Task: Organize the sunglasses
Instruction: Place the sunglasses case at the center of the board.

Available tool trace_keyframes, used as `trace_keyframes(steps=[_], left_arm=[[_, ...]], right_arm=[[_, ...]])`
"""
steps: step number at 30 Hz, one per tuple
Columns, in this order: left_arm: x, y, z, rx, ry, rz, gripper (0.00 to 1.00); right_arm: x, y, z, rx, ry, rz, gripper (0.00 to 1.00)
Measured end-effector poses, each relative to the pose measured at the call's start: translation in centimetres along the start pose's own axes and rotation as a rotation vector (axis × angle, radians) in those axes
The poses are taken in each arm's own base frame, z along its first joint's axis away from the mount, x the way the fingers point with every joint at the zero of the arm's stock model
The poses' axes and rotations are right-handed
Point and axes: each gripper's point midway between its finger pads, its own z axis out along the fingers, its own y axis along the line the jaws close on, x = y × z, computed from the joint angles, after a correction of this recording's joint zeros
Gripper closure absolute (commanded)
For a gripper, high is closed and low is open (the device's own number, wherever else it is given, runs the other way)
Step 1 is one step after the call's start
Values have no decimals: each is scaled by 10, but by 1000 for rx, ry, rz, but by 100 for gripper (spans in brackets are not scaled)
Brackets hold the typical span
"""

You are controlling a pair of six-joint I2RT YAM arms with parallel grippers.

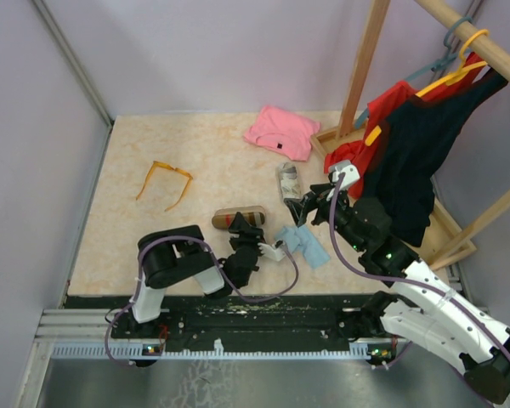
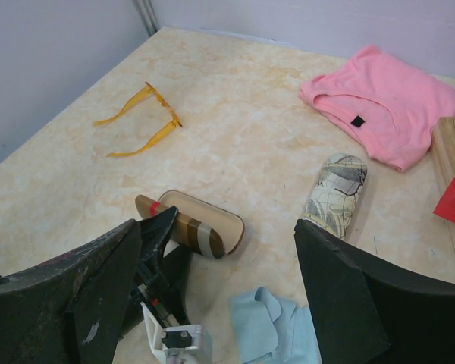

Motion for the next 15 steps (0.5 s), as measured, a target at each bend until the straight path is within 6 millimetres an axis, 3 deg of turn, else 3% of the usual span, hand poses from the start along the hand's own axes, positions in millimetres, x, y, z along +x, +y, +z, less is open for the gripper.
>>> trace_keyframes(steps=[7,9,12,15], left_arm=[[0,0,-4,23,11,-42,36],[0,0,-5,32,17,-58,18],[-1,-3,-8,65,17,-116,1],[-4,-5,-13,98,22,-182,1]], right_arm=[[0,0,0,1,1,0,18],[1,0,0,1,3,-1,18],[3,-1,-1,3,13,-2,18],[7,-2,-1,6,29,-4,18]])
